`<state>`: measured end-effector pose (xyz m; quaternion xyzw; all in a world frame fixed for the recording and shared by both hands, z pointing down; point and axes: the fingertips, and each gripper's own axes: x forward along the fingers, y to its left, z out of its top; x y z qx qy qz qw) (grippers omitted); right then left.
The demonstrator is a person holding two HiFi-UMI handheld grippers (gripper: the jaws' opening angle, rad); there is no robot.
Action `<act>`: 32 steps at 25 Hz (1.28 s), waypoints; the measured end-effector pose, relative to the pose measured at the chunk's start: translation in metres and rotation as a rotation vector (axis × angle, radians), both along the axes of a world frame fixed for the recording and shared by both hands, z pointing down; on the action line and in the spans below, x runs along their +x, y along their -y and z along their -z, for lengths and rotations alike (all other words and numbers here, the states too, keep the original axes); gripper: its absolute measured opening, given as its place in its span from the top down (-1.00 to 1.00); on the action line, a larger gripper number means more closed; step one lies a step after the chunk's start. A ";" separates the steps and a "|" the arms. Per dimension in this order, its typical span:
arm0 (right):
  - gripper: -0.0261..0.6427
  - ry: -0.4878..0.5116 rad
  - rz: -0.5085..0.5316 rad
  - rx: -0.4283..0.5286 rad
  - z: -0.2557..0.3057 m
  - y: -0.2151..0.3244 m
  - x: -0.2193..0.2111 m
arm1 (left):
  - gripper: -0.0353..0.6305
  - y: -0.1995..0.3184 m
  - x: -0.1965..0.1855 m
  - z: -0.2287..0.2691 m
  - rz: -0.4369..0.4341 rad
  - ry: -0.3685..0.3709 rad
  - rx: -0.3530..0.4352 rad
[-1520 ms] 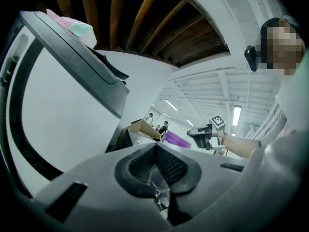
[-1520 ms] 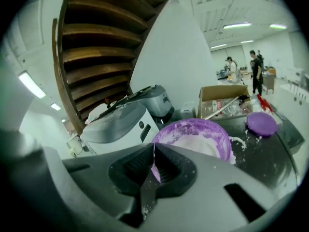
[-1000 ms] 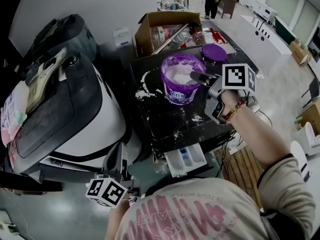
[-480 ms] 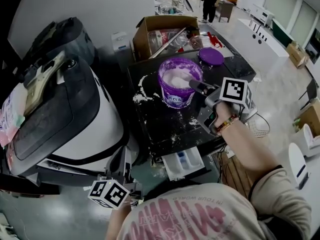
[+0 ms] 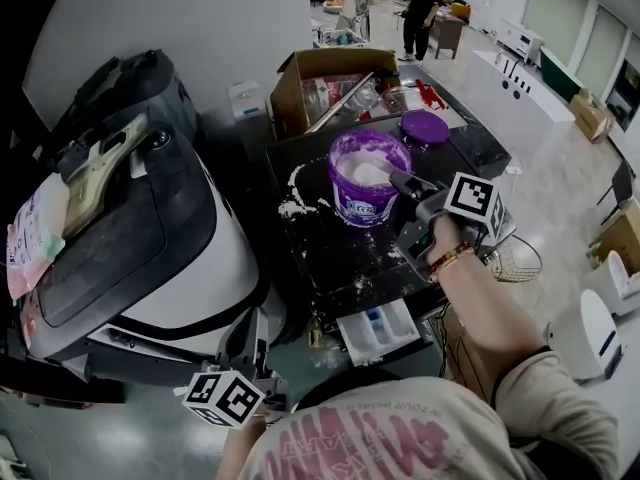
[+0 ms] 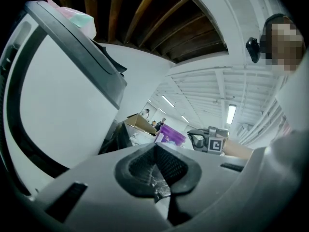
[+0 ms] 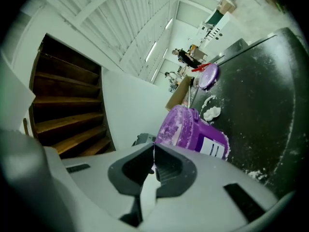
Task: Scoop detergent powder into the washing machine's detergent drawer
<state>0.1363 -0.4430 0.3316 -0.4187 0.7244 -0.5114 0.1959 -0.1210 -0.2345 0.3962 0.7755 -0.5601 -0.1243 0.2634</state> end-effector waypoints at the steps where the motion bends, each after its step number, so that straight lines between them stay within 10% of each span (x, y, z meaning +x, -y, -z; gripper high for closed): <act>1: 0.91 0.008 -0.016 -0.002 0.001 -0.001 0.000 | 0.89 0.000 -0.005 0.004 -0.002 0.001 0.006; 12: 0.91 0.117 -0.150 0.028 0.030 -0.034 -0.001 | 0.89 -0.010 -0.041 0.039 -0.093 0.031 0.057; 32: 0.91 0.217 -0.351 -0.069 -0.030 -0.178 0.012 | 0.89 -0.031 0.006 0.034 -0.446 0.030 0.065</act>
